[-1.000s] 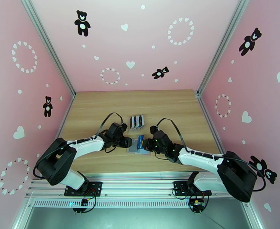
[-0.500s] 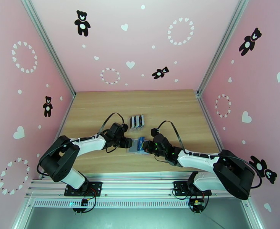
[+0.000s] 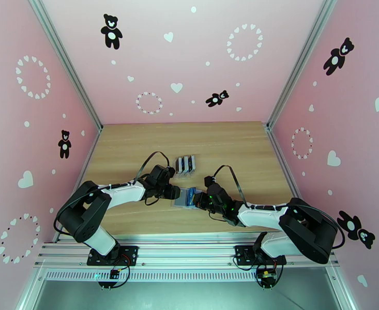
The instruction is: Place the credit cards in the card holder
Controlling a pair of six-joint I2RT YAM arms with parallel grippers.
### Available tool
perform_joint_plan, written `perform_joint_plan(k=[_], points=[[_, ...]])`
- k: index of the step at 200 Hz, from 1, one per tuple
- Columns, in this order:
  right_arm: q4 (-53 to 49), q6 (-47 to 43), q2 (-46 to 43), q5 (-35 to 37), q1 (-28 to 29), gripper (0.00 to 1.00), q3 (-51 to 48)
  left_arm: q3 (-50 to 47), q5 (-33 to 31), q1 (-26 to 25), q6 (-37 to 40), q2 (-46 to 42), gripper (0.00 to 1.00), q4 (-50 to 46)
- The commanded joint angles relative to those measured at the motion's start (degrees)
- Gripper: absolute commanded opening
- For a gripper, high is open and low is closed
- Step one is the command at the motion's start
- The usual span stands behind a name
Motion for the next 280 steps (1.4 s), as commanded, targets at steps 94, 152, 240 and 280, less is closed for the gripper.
perform_joint_plan(k=[94,152,240,280], points=[[4.80,1.73,2.31,0.09,0.41,0.04,-1.93,1.69,-2.25,-0.69,0.36,3.94,0.40,-4.08],[8.48,3.41,4.03,-0.08,0.38,0.04,-2.90,1.62,-2.47,-0.66,0.08,4.06,0.38,-4.35],[12.22,5.17,5.01,-1.03,0.36,0.04,-4.13,0.44,-4.16,-0.70,-0.27,1.33,0.41,-4.89],[11.07,5.01,3.02,-0.79,0.40,0.04,-4.46,-3.28,-3.38,-0.68,-1.19,-0.99,0.41,-4.08]])
